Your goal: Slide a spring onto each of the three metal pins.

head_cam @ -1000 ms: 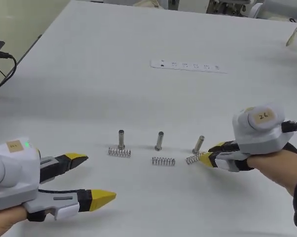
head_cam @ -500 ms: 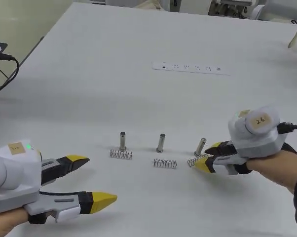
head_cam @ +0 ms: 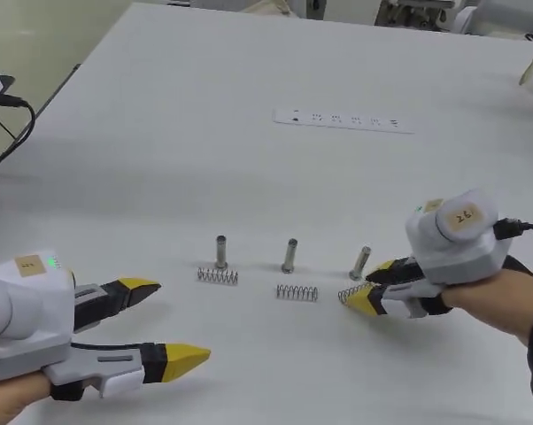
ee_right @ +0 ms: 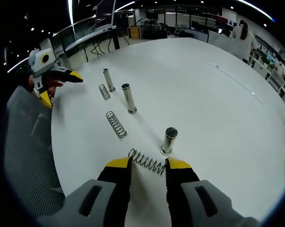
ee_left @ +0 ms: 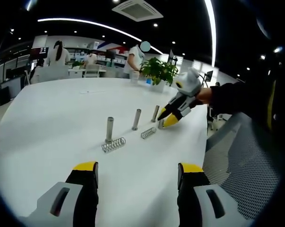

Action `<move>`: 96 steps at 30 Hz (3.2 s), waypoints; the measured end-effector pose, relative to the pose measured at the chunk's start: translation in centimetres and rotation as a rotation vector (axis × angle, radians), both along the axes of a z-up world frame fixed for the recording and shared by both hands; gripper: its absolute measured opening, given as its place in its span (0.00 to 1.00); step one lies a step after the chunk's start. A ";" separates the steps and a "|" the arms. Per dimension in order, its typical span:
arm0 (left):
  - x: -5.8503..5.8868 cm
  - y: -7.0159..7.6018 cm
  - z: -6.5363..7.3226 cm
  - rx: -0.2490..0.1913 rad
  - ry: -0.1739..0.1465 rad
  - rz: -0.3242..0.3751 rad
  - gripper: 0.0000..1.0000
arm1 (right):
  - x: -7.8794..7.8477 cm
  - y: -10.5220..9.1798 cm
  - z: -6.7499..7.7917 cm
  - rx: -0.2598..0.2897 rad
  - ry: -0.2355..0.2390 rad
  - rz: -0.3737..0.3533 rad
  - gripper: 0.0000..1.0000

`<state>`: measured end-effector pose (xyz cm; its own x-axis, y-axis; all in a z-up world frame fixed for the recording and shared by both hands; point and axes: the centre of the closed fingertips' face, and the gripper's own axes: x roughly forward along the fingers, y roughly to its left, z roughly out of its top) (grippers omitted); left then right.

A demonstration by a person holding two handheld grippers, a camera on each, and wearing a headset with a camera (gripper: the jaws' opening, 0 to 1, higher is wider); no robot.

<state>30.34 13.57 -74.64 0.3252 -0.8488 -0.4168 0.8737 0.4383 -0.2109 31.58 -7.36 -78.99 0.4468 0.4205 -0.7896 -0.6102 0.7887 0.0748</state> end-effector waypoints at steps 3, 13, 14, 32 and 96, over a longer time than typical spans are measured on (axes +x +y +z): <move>0.0 0.0 0.0 -0.001 0.000 -0.001 0.64 | -0.5 0.1 0.0 -0.005 0.009 0.010 0.26; -0.1 0.0 0.2 -0.004 0.000 -0.003 0.63 | -1.6 0.1 -0.5 -0.082 -0.007 0.085 0.29; -0.1 0.0 0.2 -0.004 0.000 -0.002 0.63 | -1.6 0.2 -0.5 -0.075 -0.006 0.086 0.31; -0.1 0.0 0.1 -0.006 0.003 -0.002 0.62 | -3.7 0.4 -0.3 -0.070 0.052 0.061 0.22; -4.2 -5.5 4.1 0.033 -0.159 -0.422 0.32 | -5.7 12.9 6.5 -0.123 0.018 0.615 0.08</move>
